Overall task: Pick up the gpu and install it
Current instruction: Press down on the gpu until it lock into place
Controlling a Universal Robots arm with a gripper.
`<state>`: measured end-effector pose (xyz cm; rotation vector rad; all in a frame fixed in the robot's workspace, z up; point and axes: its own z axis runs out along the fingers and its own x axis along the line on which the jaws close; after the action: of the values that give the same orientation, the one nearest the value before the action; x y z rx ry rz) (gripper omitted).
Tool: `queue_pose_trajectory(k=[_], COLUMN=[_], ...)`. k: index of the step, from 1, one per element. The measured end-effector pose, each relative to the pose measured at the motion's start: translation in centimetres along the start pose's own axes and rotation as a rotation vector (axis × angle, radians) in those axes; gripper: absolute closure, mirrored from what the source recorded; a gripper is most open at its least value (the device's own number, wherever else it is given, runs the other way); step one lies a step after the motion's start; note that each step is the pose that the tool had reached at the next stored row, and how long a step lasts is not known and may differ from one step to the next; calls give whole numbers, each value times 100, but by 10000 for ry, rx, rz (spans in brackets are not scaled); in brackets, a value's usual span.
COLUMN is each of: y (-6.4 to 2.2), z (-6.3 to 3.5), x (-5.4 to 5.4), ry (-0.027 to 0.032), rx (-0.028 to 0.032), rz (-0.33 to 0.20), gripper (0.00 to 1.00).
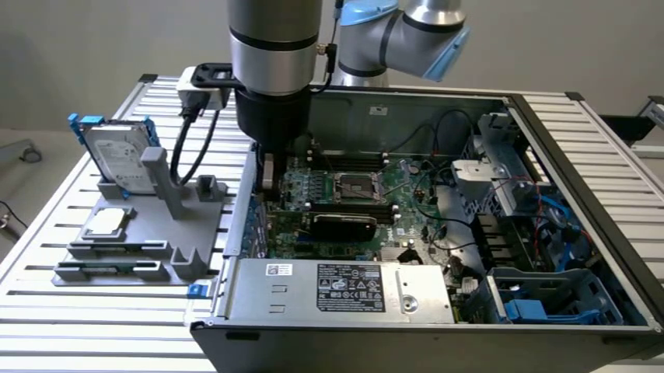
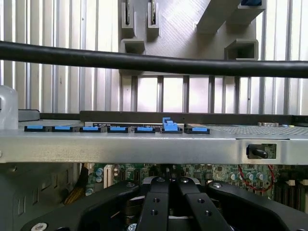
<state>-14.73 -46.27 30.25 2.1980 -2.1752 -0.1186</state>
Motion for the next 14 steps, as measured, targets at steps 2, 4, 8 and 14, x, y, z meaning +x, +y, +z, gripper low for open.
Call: queue_pose_trajectory(k=[2, 4, 8, 14], y=[0, 0, 1, 0], z=[-2, -2, -3, -3], x=[0, 0, 0, -5], ry=[-1, -1, 0, 1], rx=[-13, -20, -26, -26], rz=[1, 1, 1, 1], gripper=[89, 89, 89, 89])
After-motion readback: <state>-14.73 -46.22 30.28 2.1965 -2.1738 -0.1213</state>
